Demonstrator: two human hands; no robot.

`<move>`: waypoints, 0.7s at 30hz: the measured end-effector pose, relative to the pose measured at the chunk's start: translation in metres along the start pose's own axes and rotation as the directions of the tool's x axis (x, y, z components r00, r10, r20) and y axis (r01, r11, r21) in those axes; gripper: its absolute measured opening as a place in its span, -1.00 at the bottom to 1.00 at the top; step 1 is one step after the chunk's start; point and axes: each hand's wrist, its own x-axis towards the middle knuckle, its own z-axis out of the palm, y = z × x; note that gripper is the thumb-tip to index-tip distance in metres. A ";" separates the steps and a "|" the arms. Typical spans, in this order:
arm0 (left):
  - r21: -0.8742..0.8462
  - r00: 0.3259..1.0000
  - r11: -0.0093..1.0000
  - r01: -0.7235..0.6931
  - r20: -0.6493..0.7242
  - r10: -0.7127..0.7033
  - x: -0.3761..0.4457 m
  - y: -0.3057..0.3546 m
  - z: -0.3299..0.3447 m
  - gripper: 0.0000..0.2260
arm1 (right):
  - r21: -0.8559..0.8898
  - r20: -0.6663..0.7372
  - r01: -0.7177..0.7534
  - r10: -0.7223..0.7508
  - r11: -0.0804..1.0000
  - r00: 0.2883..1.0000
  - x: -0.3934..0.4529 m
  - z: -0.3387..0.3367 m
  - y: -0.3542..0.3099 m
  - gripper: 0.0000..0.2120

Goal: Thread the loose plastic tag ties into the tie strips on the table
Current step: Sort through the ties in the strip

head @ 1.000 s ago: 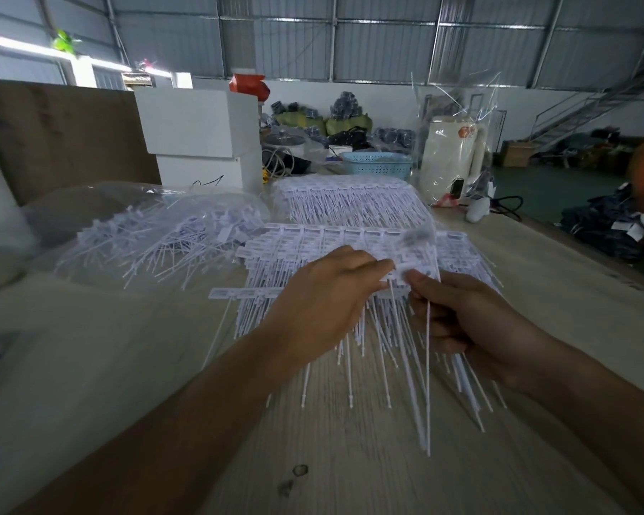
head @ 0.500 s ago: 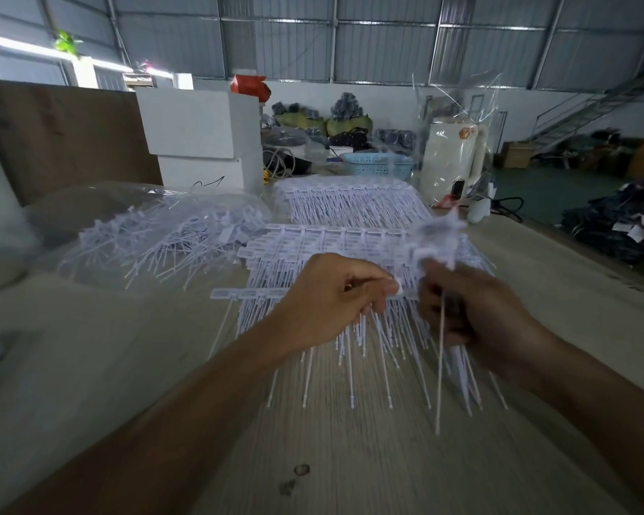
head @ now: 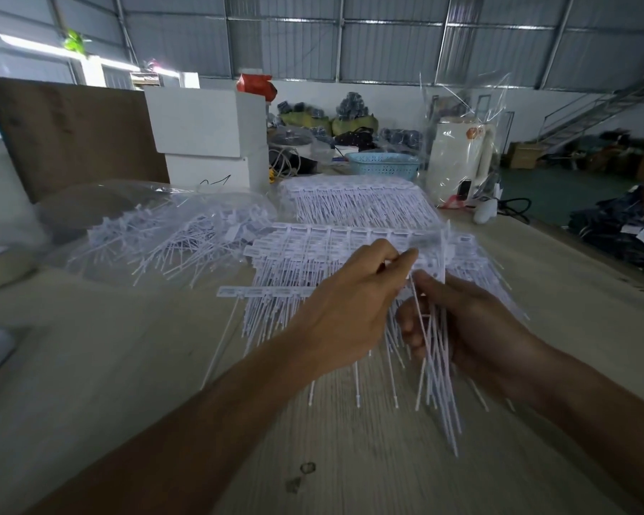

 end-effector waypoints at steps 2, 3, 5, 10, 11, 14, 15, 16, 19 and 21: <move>0.023 0.999 1.000 0.006 -0.051 -0.005 -0.001 0.000 0.000 -0.64 | 0.031 -0.003 -0.027 0.027 0.999 1.000 0.001 0.000 0.003 -0.73; 0.033 0.998 0.999 0.002 -0.068 0.000 -0.002 0.000 0.000 -0.66 | 0.021 -0.002 -0.043 0.043 0.999 0.999 0.001 0.000 0.004 -0.73; 0.044 0.997 0.999 0.000 -0.082 0.004 -0.004 0.001 -0.001 -0.68 | -0.022 0.006 -0.059 0.059 0.998 0.998 0.002 0.000 0.006 -0.70; -0.046 0.992 0.997 0.065 -0.108 -0.069 -0.003 -0.009 0.001 -0.69 | -0.070 0.077 -0.029 0.035 0.997 0.996 0.003 -0.003 0.005 -0.71; -0.058 0.991 0.995 0.084 -0.104 -0.090 -0.003 -0.010 0.002 -0.69 | -0.086 0.090 -0.028 0.036 0.996 0.995 0.003 -0.004 0.005 -0.73; -0.018 1.000 1.000 0.006 -0.020 -0.007 -0.004 -0.013 -0.003 -0.63 | -0.138 0.101 -0.064 0.079 0.988 0.992 0.001 -0.003 0.008 -0.78; 0.078 0.994 0.993 -0.094 0.061 0.089 -0.001 -0.019 -0.010 -0.57 | -0.146 0.108 -0.079 0.096 0.986 0.990 0.001 -0.003 0.009 -0.76; 0.182 0.977 0.967 -0.179 0.149 0.153 0.003 -0.029 -0.020 -0.48 | -0.145 0.116 -0.085 0.103 0.986 0.988 0.001 -0.003 0.009 -0.74; 0.364 0.995 0.931 -0.014 0.100 -0.024 0.011 -0.072 -0.062 -0.30 | -0.088 0.093 -0.062 0.071 0.994 0.993 0.003 -0.006 0.004 -0.78; 0.438 0.962 0.857 0.272 -0.145 -0.231 -0.001 -0.105 -0.090 -0.26 | -0.077 0.071 -0.036 0.042 0.996 0.997 0.005 -0.009 0.001 -0.77</move>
